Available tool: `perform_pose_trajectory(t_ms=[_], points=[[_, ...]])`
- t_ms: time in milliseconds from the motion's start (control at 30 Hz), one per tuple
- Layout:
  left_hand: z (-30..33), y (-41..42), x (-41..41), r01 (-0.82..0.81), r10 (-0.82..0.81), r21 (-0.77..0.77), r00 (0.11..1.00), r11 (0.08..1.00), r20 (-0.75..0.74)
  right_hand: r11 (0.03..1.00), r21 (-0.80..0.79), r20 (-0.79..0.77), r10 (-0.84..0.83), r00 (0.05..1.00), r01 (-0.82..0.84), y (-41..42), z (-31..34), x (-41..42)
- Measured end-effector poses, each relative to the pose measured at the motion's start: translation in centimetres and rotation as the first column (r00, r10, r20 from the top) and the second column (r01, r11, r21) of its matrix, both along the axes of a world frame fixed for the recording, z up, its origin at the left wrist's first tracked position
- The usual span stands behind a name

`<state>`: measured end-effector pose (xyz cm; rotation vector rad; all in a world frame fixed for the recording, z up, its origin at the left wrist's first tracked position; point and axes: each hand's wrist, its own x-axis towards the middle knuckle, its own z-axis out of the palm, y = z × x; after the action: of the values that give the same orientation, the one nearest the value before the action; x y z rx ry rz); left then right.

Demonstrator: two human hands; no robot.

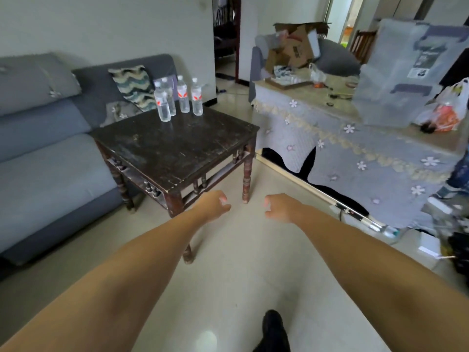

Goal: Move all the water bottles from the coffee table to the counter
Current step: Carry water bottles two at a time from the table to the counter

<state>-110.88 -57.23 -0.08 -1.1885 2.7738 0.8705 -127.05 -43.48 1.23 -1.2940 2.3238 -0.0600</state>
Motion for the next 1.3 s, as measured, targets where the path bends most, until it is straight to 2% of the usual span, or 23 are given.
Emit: perform_pose_trajectory(t_ms=[233,500,600,833,1067,1300], points=[[-0.3,-10.2,-9.7,-0.143,0.143,-0.023,0.989,0.99,0.031,0.989,-0.023,-0.034,0.147,0.989,-0.148,-13.4,-1.3,-11.5],[0.8,-19.7,-18.2,-0.306,0.308,0.112,0.951,0.945,-0.001,0.96,-0.003,-0.124,0.277,0.953,-0.28,-26.3,0.6,-20.9],[-0.4,-24.3,-19.4,-0.362,0.363,0.119,0.932,0.925,0.012,0.946,-0.014,-0.092,0.321,0.943,-0.324,-31.4,-0.5,-22.4],[-2.7,-37.0,-20.7,-0.43,0.433,0.135,0.901,0.893,0.003,0.936,-0.025,0.025,0.351,0.936,-0.35,-43.4,-1.9,-24.7],[-1.8,-50.5,-23.9,-0.41,0.416,0.125,0.909,0.903,-0.016,0.96,-0.035,0.041,0.279,0.959,-0.278,-56.2,-0.8,-28.5],[-2.9,-58.3,-26.4,-0.415,0.426,0.163,0.904,0.895,-0.039,0.966,-0.009,0.086,0.257,0.963,-0.257,-63.6,-2.5,-30.2]])
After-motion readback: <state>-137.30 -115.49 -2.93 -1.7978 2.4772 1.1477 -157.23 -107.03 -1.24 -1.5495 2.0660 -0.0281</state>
